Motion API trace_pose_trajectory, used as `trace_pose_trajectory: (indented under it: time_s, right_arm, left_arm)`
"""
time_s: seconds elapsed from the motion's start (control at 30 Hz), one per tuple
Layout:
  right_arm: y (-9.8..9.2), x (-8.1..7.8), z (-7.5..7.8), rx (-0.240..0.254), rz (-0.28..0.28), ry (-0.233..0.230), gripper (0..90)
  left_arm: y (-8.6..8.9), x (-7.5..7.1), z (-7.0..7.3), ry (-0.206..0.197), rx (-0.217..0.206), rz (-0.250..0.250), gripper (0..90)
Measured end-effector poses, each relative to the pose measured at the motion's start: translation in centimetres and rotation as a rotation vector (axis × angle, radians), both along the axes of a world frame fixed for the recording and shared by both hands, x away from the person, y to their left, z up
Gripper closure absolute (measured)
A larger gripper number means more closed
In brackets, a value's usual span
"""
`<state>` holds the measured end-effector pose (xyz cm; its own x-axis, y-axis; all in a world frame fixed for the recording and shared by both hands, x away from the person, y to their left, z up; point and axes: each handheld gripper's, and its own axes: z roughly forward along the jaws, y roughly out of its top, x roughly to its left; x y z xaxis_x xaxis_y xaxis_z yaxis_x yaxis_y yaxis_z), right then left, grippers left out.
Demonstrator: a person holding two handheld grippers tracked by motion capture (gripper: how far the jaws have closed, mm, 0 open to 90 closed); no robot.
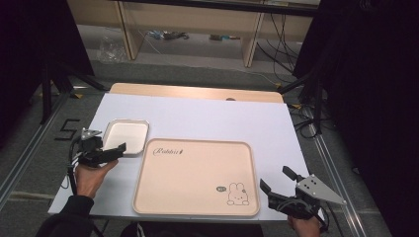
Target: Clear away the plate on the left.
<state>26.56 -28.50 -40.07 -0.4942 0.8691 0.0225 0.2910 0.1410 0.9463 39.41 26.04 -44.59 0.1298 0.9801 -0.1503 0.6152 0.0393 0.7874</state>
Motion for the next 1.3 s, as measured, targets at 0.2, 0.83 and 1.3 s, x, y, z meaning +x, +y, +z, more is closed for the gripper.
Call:
trace_pose_trajectory:
  time_s: [0.2, 0.83, 1.3]
  right_arm:
    - [0.0, 0.0, 0.0, 0.005, 0.0, -0.007, 15.2]
    - [0.2, 0.0, -0.1, 0.029, 0.001, -0.01, 15.2]
    - [0.1, 0.0, -0.1, 0.027, 0.001, -0.011, 15.2]
  left_arm:
    - [0.9, 1.3, -0.3, 0.009, 0.011, 0.035, 15.9]
    - [4.4, 5.0, -1.9, 0.121, -0.013, 0.101, 36.6]
    - [5.3, 6.5, -2.7, 0.184, 0.009, 0.12, 57.2]
